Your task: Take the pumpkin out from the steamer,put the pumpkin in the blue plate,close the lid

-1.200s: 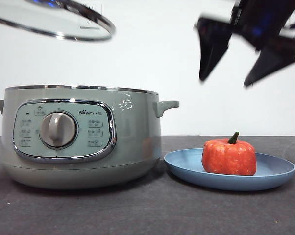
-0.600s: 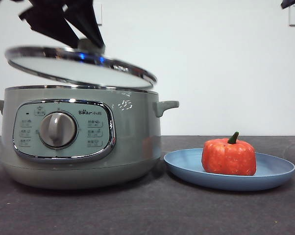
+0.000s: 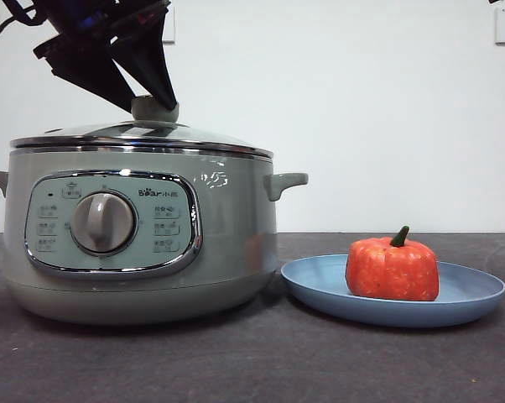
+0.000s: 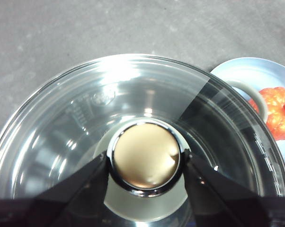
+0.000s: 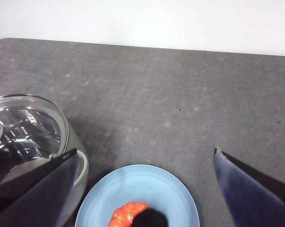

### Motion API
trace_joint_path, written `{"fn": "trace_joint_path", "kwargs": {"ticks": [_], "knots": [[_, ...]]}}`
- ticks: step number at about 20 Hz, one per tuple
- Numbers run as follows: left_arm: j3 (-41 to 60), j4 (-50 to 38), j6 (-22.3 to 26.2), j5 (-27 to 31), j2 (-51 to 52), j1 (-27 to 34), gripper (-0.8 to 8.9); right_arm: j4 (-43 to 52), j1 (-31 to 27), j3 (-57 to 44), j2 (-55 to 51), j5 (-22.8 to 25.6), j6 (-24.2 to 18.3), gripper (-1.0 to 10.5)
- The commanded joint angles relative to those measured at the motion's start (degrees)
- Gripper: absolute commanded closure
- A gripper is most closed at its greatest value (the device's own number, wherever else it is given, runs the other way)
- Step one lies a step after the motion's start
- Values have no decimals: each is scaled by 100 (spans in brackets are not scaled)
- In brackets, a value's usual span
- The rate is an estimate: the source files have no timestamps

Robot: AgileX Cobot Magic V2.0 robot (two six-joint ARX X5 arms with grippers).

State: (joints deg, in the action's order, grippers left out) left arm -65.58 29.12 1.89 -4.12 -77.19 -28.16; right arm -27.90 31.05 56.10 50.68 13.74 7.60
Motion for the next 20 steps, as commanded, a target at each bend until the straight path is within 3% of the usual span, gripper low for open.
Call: {"fn": "trace_joint_path", "kwargs": {"ticks": [1, 5, 6, 9, 10, 20], "knots": [[-52, 28, 74, -37, -13, -33, 818, 15, -2, -55, -11, 26, 48, 474], [-52, -2, 94, -35, -13, -33, 794, 2, -2, -55, -11, 15, 48, 474], [-52, -2, 94, -37, -13, -33, 744, -9, -2, -55, -11, 15, 48, 474], [-52, -15, 94, -37, -13, -33, 430, -87, -2, -55, -11, 15, 50, 474], [-52, -15, 94, -37, -13, -33, 366, -111, -2, -55, -11, 15, 50, 474], [-181, 195, 87, -37, 72, -28, 375, -297, -2, -55, -11, -33, 50, 474]]}}
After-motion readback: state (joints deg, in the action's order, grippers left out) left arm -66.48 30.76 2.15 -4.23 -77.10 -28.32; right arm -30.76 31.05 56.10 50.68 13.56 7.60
